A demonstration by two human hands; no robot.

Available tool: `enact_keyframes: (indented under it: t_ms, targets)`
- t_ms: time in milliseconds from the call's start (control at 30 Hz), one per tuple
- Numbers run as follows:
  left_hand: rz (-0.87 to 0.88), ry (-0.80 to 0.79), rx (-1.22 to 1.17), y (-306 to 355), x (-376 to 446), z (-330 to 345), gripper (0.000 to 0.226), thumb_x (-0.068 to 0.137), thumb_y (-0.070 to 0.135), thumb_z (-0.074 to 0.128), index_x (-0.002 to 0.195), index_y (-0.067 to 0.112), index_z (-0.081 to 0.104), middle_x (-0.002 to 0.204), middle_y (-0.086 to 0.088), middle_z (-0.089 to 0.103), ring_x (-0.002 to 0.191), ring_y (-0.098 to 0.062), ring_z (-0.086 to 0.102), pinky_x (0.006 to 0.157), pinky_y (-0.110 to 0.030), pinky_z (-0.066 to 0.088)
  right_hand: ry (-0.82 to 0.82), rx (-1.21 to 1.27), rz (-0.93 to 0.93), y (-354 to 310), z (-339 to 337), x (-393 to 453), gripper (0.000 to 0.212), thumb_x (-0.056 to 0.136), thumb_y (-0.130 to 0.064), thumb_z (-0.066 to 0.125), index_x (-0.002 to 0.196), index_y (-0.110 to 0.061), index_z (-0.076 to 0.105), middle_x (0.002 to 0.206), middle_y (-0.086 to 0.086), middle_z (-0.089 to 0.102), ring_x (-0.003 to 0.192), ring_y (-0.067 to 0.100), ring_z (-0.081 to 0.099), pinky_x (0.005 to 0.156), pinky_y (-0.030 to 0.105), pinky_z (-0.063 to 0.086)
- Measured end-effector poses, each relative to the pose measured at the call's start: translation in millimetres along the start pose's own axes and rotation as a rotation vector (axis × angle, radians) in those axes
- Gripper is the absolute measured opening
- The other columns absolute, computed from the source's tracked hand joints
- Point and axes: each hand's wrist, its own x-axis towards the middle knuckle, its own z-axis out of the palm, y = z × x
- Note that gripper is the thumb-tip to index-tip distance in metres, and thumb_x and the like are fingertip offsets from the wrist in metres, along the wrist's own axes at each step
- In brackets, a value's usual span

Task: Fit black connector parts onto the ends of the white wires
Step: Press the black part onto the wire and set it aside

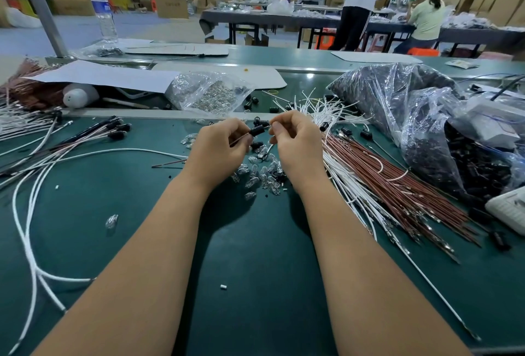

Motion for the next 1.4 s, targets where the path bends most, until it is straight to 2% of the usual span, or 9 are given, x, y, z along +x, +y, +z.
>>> enact_keyframes:
  t_ms: [133, 300, 433, 700, 867, 1033, 1167, 1267, 1400]
  targets:
    - [-0.04, -0.008, -0.053, 0, 0, 1, 0.007, 0.088, 0.012, 0.064, 0.083, 0.014, 0.066, 0.067, 0.004, 0.068, 0.061, -0.012, 0.062, 0.062, -0.033, 0.054, -0.034, -0.004, -0.011, 2, 5, 0, 0.015, 0.093, -0.003, 0.057, 0.086, -0.016, 0.06, 0.083, 0.007, 0.065, 0.08, 0.029, 0.064, 0.078, 0.044, 0.054]
    - [-0.116, -0.028, -0.206, 0, 0, 3, 0.012, 0.09, 0.01, 0.061, 0.08, 0.014, 0.066, 0.066, -0.002, 0.068, 0.064, -0.023, 0.063, 0.069, -0.041, 0.054, -0.005, -0.024, -0.012, 5, 5, 1, 0.01, 0.092, -0.008, 0.06, 0.088, -0.017, 0.062, 0.08, 0.0, 0.064, 0.078, 0.023, 0.065, 0.071, 0.034, 0.053]
    - [-0.132, -0.033, -0.257, 2, 0, 4, 0.014, 0.092, 0.008, 0.059, 0.081, 0.014, 0.066, 0.067, -0.006, 0.067, 0.058, -0.009, 0.059, 0.068, -0.034, 0.052, 0.066, -0.059, -0.035, 5, 5, 2, 0.006, 0.09, -0.011, 0.064, 0.087, -0.016, 0.062, 0.075, -0.009, 0.06, 0.07, 0.008, 0.058, 0.069, 0.025, 0.05]
    - [-0.105, 0.024, -0.204, 0, 0, 2, 0.01, 0.091, 0.015, 0.063, 0.082, 0.013, 0.066, 0.064, -0.003, 0.068, 0.059, -0.022, 0.061, 0.064, -0.036, 0.052, 0.02, -0.234, -0.15, 2, 9, -6, 0.013, 0.086, -0.004, 0.055, 0.091, -0.01, 0.066, 0.082, 0.005, 0.067, 0.074, 0.02, 0.061, 0.07, 0.037, 0.051]
    - [-0.131, 0.032, -0.195, 0, 4, -1, 0.009, 0.089, 0.017, 0.066, 0.085, 0.009, 0.065, 0.068, -0.005, 0.062, 0.06, -0.012, 0.052, 0.06, -0.024, 0.044, 0.045, -0.201, -0.192, 2, 8, -7, 0.008, 0.086, -0.017, 0.066, 0.08, -0.013, 0.066, 0.074, 0.0, 0.065, 0.065, 0.014, 0.059, 0.061, 0.027, 0.046]
    - [-0.166, -0.059, -0.294, 6, 6, -3, 0.005, 0.089, 0.004, 0.064, 0.089, 0.008, 0.067, 0.066, -0.012, 0.053, 0.052, -0.007, 0.038, 0.049, -0.015, 0.031, 0.067, -0.198, -0.178, 5, 8, -4, 0.008, 0.088, -0.018, 0.067, 0.081, -0.014, 0.066, 0.075, -0.002, 0.065, 0.068, 0.016, 0.058, 0.063, 0.034, 0.05]
    - [-0.186, -0.061, -0.332, 5, 7, -3, 0.015, 0.089, 0.001, 0.063, 0.086, 0.015, 0.067, 0.066, -0.01, 0.048, 0.057, -0.014, 0.036, 0.05, -0.018, 0.03, 0.078, -0.222, -0.176, 5, 7, -3, 0.007, 0.089, -0.021, 0.066, 0.086, -0.015, 0.067, 0.076, -0.006, 0.064, 0.07, 0.012, 0.058, 0.064, 0.03, 0.047]
    - [-0.187, 0.016, -0.236, -3, 6, -2, 0.01, 0.091, 0.006, 0.061, 0.089, 0.013, 0.068, 0.066, -0.009, 0.054, 0.057, -0.015, 0.04, 0.054, -0.025, 0.033, -0.087, -0.349, -0.174, 4, 7, -2, 0.014, 0.09, -0.031, 0.064, 0.085, -0.018, 0.068, 0.068, -0.01, 0.06, 0.064, 0.011, 0.055, 0.058, 0.027, 0.04]
    - [-0.24, 0.147, -0.051, -13, 8, -2, 0.007, 0.092, 0.015, 0.058, 0.088, 0.019, 0.063, 0.065, 0.01, 0.054, 0.064, -0.015, 0.049, 0.062, -0.027, 0.036, -0.508, -0.679, -0.279, 1, 15, -7, 0.02, 0.084, -0.043, 0.065, 0.092, -0.025, 0.07, 0.084, -0.003, 0.063, 0.088, 0.017, 0.055, 0.073, 0.03, 0.043]
